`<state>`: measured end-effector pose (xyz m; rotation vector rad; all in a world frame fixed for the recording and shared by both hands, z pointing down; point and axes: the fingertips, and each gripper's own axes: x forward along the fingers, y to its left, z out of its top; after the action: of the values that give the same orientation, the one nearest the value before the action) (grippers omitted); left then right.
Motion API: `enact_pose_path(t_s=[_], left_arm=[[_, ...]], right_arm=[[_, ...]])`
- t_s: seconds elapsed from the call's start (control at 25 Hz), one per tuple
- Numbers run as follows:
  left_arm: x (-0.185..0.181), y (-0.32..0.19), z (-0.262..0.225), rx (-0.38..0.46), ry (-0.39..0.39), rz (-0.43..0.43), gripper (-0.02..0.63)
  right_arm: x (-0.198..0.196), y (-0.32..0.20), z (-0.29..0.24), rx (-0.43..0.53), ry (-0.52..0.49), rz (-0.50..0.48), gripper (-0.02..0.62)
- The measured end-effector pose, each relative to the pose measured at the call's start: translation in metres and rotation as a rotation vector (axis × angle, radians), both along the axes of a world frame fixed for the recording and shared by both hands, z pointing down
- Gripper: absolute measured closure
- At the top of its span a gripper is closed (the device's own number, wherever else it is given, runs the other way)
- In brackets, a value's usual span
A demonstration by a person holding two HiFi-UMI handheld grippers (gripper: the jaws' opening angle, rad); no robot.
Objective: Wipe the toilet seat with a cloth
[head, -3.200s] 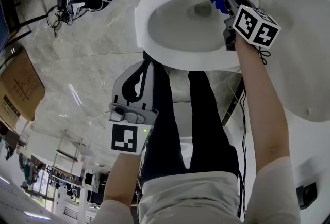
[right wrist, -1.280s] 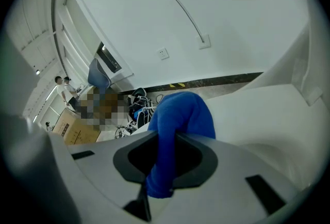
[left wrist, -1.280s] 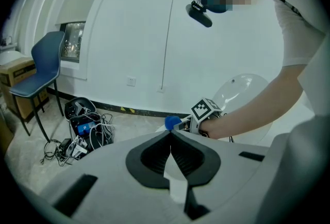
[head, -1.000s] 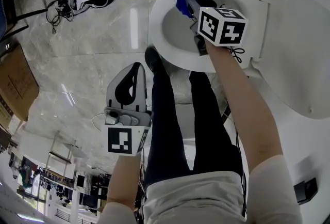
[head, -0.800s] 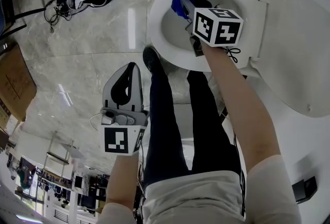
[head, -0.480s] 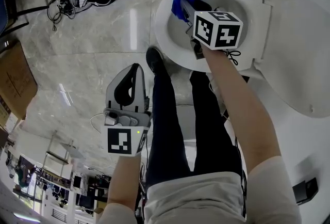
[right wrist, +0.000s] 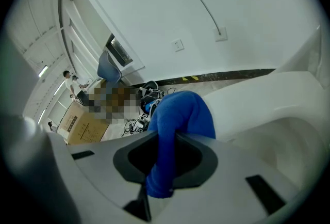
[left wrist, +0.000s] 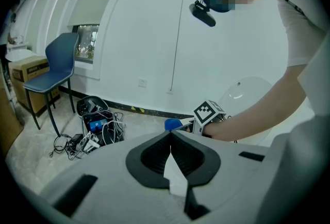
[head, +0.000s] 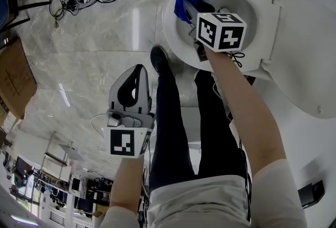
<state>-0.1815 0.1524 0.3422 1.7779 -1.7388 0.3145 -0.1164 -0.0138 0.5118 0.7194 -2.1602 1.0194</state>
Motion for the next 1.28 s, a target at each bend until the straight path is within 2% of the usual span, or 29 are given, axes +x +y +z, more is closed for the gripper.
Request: enact_pose_path(t_s=[1.28], left_arm=[[-0.015, 0.032, -0.002, 0.011, -0.004, -0.02, 0.598]], right_arm=[[-0.013, 0.059, 0.0, -0.022, 0.013, -0.086, 0.54]])
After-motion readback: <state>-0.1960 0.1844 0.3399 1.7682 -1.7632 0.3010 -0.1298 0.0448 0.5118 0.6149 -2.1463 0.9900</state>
